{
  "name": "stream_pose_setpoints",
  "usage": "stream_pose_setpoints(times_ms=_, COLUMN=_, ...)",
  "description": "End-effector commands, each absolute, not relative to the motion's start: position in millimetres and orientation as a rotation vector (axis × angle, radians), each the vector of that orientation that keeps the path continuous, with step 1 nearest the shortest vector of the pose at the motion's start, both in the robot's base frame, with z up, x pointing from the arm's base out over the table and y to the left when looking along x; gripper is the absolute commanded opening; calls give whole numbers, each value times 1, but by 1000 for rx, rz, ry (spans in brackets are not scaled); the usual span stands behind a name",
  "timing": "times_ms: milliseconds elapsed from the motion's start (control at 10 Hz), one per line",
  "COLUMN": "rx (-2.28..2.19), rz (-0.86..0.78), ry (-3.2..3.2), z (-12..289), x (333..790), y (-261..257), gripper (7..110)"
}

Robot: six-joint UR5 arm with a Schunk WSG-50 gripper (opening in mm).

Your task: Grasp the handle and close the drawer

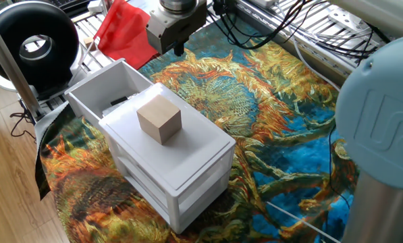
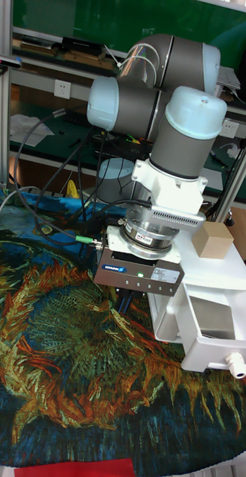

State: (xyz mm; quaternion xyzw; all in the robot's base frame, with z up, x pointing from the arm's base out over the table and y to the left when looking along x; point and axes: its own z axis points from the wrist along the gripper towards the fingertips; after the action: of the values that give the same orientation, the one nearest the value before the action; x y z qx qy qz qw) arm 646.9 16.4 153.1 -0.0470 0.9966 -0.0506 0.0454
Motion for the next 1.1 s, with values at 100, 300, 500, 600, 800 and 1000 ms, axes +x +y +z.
stream_pose_setpoints(times_ms=100, rx=-216, rz=-80, ry=3138, z=184, x=664, y=36, gripper=7)
stream_pose_setpoints(times_ms=300, rx=-181, rz=-44, ry=3105, z=184, x=696, y=63, gripper=7)
stream_pose_setpoints(times_ms=500, rx=-165, rz=43, ry=3068, z=166, x=717, y=87, gripper=7)
stream_pose_setpoints(times_ms=600, rx=-162, rz=54, ry=3056, z=157, x=723, y=93, gripper=7)
stream_pose_setpoints(times_ms=800, rx=-156, rz=15, ry=3045, z=150, x=728, y=93, gripper=7)
stream_pose_setpoints(times_ms=1000, rx=-144, rz=13, ry=3036, z=150, x=730, y=93, gripper=7)
